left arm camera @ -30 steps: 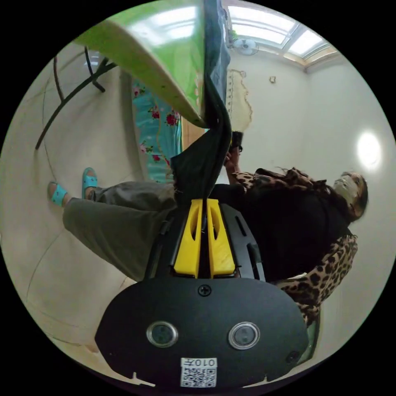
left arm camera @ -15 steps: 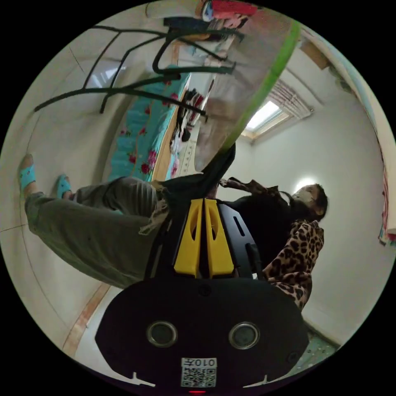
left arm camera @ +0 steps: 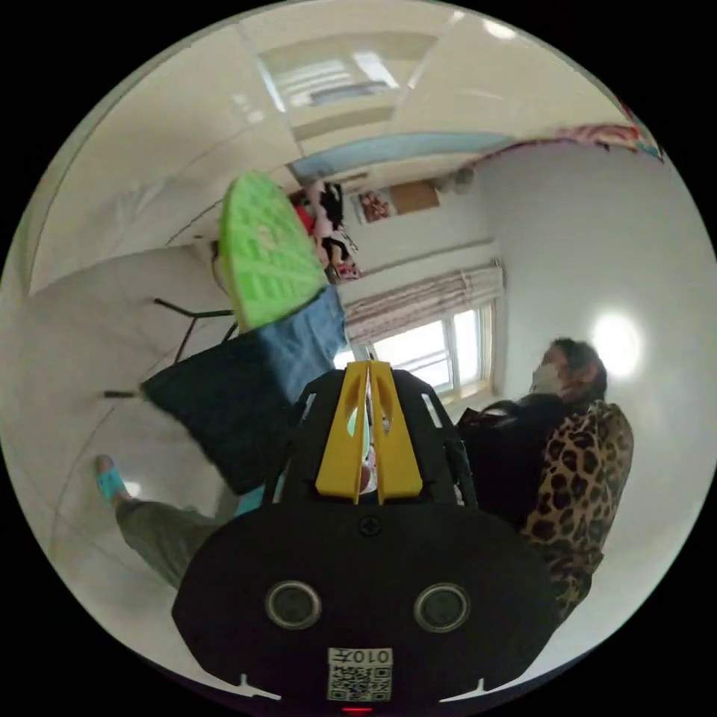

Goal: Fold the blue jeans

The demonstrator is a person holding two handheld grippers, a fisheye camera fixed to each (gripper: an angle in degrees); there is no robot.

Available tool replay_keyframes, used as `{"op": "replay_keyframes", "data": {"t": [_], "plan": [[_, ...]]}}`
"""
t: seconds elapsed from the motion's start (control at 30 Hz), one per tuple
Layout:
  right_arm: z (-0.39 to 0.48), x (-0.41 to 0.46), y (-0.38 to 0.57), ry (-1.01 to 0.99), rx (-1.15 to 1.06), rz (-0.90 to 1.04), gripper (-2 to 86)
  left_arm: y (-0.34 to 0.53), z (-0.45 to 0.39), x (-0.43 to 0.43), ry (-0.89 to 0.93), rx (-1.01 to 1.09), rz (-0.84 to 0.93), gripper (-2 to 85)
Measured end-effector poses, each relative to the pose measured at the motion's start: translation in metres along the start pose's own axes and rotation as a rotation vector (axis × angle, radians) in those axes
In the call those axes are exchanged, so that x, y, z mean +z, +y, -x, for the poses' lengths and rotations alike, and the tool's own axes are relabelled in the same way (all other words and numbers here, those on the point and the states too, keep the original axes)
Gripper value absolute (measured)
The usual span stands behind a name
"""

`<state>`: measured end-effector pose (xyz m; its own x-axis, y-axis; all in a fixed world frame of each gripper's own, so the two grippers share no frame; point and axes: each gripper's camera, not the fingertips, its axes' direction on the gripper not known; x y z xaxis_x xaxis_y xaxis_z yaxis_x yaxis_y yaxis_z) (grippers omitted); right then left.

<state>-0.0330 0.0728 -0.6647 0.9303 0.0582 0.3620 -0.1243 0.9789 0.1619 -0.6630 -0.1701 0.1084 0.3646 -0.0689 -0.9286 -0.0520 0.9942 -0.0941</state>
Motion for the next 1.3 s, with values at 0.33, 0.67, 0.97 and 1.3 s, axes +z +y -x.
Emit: {"op": "replay_keyframes", "data": {"t": [0.33, 0.67, 0.97, 1.3], "plan": [[-0.015, 0.062, -0.169, -0.032, -0.257, -0.121, 12.0, -0.052, 0.004, 0.251, -0.292, 0.016, 0.138, 1.9], [-0.182, 0.164, -0.264, -0.127, 0.157, 0.165, 20.7, -0.025, 0.037, 0.335, -0.313, -0.041, 0.209, 6.6], [-0.449, 0.300, -0.321, -0.470, 0.611, 0.093, 22.4, -0.005, 0.053, 0.338, -0.278, -0.144, 0.130, 4.3], [-0.612, 0.417, -0.433, -0.522, 0.662, 0.165, 21.5, 0.010, 0.038, 0.351, -0.416, -0.111, 0.130, 0.8]]}}
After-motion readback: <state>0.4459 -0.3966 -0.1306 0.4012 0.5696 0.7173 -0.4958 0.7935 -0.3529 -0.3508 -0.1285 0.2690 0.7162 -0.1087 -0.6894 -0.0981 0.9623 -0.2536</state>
